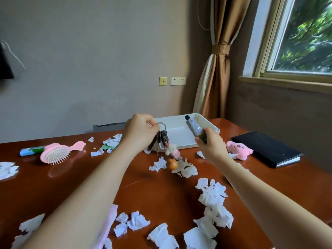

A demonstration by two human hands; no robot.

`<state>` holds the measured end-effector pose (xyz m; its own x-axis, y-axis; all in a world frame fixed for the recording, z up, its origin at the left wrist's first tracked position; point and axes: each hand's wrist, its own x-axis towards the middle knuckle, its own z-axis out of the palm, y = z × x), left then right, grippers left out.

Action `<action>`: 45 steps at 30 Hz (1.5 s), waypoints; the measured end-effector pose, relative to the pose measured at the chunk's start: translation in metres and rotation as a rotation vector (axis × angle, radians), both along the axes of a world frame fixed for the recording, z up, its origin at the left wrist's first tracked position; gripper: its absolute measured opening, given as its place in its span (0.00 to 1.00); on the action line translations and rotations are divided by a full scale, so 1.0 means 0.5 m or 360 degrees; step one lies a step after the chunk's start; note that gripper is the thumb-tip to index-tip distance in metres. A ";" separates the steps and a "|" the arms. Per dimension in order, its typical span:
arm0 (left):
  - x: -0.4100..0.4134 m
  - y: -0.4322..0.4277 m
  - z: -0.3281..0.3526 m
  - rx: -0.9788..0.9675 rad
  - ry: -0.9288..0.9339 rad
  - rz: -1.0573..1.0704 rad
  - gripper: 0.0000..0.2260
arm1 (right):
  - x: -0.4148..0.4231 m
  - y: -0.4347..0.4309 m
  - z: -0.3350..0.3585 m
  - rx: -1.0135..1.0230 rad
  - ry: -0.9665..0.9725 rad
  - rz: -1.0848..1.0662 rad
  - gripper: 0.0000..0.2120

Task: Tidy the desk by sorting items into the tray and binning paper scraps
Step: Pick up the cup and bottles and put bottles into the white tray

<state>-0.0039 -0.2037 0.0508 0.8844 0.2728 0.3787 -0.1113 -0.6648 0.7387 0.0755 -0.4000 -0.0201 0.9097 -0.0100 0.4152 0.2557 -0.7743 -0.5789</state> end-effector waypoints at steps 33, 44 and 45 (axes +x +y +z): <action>0.352 0.074 -0.151 0.0104 -0.0033 0.0109 0.09 | 0.226 0.180 -0.014 0.0120 0.0675 0.0213 0.15; 0.355 0.068 -0.163 0.0487 0.0180 0.0083 0.13 | 0.222 0.188 -0.032 -0.0077 0.0701 0.0175 0.18; 0.355 0.065 -0.163 0.0509 0.0181 0.0093 0.12 | 0.221 0.188 -0.034 -0.0079 0.0692 0.0176 0.18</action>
